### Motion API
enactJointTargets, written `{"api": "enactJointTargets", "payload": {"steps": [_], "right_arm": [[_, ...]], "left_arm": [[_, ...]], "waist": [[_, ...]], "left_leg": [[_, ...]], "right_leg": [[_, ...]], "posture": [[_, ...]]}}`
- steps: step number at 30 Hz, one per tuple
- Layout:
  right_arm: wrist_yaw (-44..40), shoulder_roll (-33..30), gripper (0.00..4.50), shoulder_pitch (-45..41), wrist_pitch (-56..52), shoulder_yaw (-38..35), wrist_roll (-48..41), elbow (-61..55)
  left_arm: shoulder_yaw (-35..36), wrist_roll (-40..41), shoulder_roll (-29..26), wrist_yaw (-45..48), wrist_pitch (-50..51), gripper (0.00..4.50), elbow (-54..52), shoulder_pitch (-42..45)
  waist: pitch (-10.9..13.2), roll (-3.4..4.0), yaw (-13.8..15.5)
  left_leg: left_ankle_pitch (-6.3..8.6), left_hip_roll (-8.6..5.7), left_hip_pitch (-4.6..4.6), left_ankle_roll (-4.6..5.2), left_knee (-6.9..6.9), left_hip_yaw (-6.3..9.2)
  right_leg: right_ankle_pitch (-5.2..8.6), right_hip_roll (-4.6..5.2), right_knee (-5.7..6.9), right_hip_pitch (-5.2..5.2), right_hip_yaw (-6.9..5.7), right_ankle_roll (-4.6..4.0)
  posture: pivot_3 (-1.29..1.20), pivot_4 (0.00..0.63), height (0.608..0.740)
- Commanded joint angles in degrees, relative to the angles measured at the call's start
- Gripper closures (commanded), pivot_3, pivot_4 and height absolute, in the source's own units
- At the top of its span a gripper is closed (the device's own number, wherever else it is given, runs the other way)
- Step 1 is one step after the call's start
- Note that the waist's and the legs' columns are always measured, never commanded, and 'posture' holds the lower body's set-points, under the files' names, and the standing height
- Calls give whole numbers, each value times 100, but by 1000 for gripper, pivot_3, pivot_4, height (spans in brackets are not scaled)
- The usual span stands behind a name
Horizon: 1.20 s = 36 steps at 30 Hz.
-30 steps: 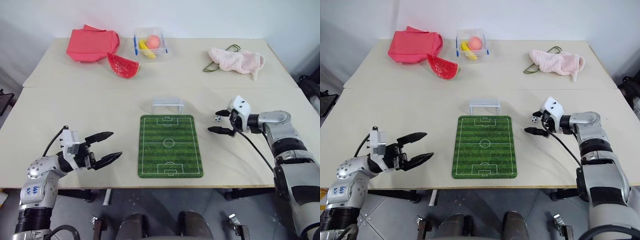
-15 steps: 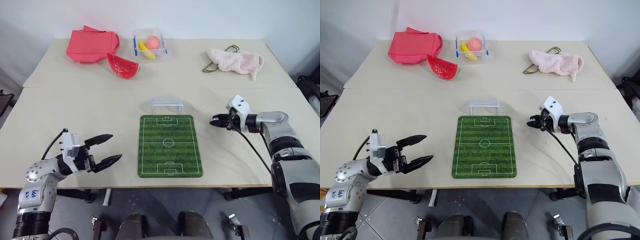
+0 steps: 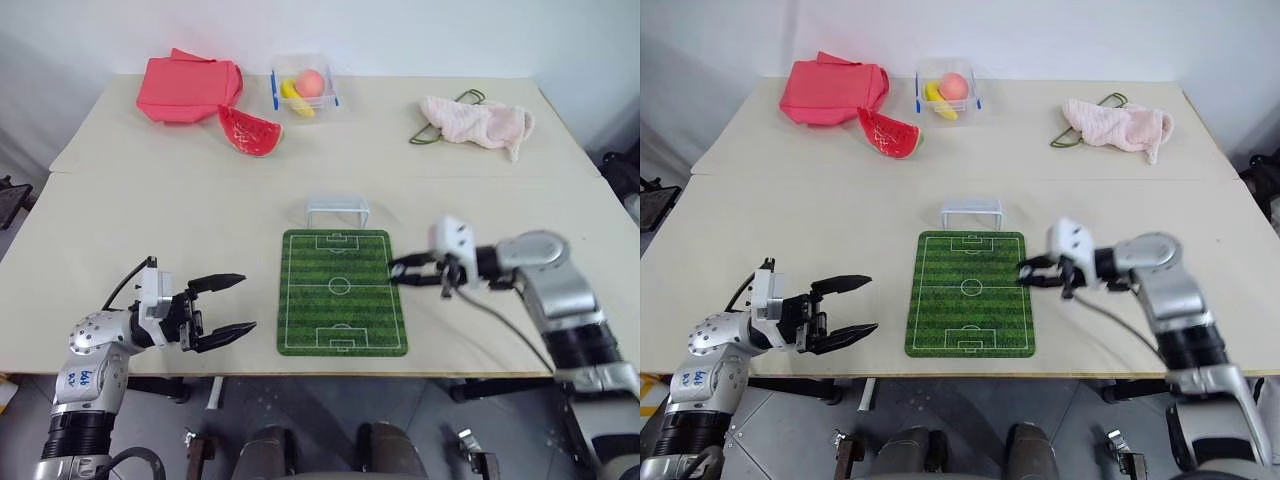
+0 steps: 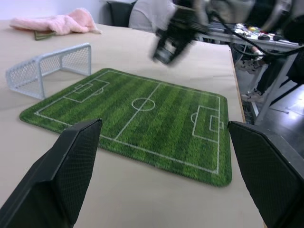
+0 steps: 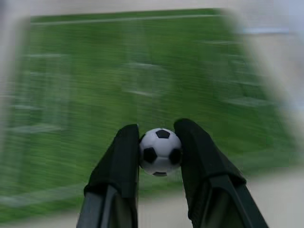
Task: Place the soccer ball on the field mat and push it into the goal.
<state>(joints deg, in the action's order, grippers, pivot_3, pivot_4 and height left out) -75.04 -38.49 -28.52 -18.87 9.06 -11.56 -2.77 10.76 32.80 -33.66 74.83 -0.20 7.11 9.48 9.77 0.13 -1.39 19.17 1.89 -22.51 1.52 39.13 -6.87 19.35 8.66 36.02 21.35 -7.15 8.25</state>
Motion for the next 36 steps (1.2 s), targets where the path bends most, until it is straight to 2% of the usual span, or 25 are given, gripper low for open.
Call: {"api": "enactJointTargets", "payload": {"steps": [1,5,13,23,36], "right_arm": [[367,35,3646,157,-577,190,-125,-1145],[555,82,3646,424,-563,658,99,-1440],[757,414,3646,207,-282,1280,432,-1006],[635,709,3646,-106,-41,1569,473,-530],[498,645,3646,25,44,1535,410,-449]], "left_arm": [[58,-7,60,103,-261,0,142,166],[151,43,85,99,-368,0,256,207],[437,-5,-21,-99,-482,0,218,-201],[566,-18,-101,-274,-496,0,-26,-572],[607,-30,-176,-444,-578,0,37,-496]], "waist": [[1,-2,-2],[-1,-8,-6],[0,-9,-29],[1,-15,-17],[0,-16,-19]], "left_leg": [[0,-2,0,1,4,-1],[0,-6,7,1,4,-1],[-1,-7,7,0,0,-3],[-1,-3,7,0,1,1],[-1,-4,7,0,1,0]], "right_leg": [[0,0,0,-2,1,0],[0,-3,0,-6,1,0],[0,-6,1,-1,-2,0],[0,-2,2,-4,-2,0],[0,-2,2,-4,-4,0]], "posture": [[0,150,740],[0,150,740],[0,150,740],[0,150,740],[0,150,740]]}}
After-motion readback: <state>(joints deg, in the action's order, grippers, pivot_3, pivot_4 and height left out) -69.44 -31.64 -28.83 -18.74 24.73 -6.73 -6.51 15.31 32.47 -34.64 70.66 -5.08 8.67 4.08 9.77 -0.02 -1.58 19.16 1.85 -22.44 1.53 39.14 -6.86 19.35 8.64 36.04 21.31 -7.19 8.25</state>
